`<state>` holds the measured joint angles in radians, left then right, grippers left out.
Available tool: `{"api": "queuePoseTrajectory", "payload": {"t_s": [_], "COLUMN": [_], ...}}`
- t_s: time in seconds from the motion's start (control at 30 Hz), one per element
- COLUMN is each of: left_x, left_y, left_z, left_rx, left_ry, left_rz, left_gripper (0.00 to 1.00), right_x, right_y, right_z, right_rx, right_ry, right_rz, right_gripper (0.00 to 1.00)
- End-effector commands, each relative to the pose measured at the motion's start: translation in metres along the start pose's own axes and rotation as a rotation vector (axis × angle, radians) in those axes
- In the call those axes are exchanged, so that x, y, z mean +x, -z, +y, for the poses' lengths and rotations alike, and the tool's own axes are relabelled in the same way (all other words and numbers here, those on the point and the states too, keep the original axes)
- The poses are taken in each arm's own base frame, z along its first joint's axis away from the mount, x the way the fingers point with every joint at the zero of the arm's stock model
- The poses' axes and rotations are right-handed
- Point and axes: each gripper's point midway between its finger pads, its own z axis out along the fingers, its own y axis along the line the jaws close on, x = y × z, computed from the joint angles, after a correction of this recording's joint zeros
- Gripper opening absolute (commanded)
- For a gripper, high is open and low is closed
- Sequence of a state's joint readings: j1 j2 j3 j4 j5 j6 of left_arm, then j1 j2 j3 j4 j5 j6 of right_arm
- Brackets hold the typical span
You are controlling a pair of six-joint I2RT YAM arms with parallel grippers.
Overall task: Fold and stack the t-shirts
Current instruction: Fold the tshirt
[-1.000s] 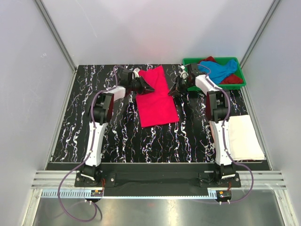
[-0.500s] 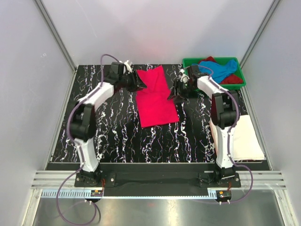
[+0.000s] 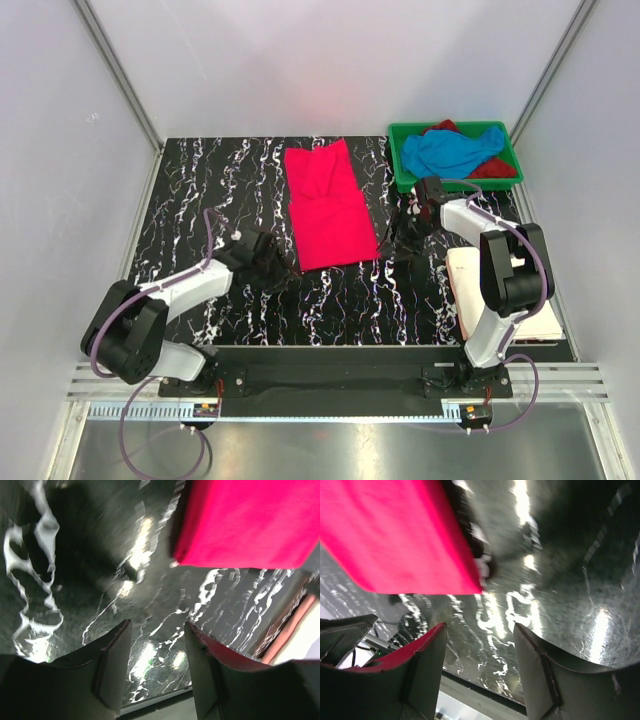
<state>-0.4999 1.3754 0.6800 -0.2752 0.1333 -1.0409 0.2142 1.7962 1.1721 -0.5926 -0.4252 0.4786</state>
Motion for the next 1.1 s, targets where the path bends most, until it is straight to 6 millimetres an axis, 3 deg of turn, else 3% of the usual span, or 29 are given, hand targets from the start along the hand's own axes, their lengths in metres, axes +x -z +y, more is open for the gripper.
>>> {"api": "queuePoseTrajectory", "payload": {"t_s": [0.0, 0.1, 0.37, 0.5, 0.77, 1.07], "left_x": [-0.029, -0.022, -0.022, -0.006, 0.002, 0.006], "left_y": [0.006, -0.006, -0.03, -0.043, -0.05, -0.057], "left_z": [-0.043, -0.026, -0.012, -0.002, 0.014, 0.029], "left_rx": [0.17, 0.15, 0.122, 0.019, -0.048, -0.108], "left_ry": [0.213, 0.317, 0.537, 0.594, 0.77, 0.842], "left_rz": [-0.151, -0.16, -0.163, -0.095, -0.094, -0.116], "left_gripper": [0.52, 0.54, 0.56, 0.53, 0.46, 0.47], "right_x": [-0.01, -0.006, 0.003, 0.006, 0.006, 0.011], "right_y": [0.005, 0.008, 0.006, 0.004, 0.002, -0.009], "right_z": [0.006, 0.006, 0.001, -0.001, -0.002, -0.003], "right_rx": [-0.02, -0.028, -0.03, -0.029, -0.029, -0.053], "right_ry": [-0.027, -0.024, -0.018, -0.014, -0.015, -0.045], "right_rz": [-0.087, -0.091, -0.078, -0.071, -0.074, -0.049], "right_gripper": [0.62, 0.62, 0.62, 0.61, 0.61, 0.62]}}
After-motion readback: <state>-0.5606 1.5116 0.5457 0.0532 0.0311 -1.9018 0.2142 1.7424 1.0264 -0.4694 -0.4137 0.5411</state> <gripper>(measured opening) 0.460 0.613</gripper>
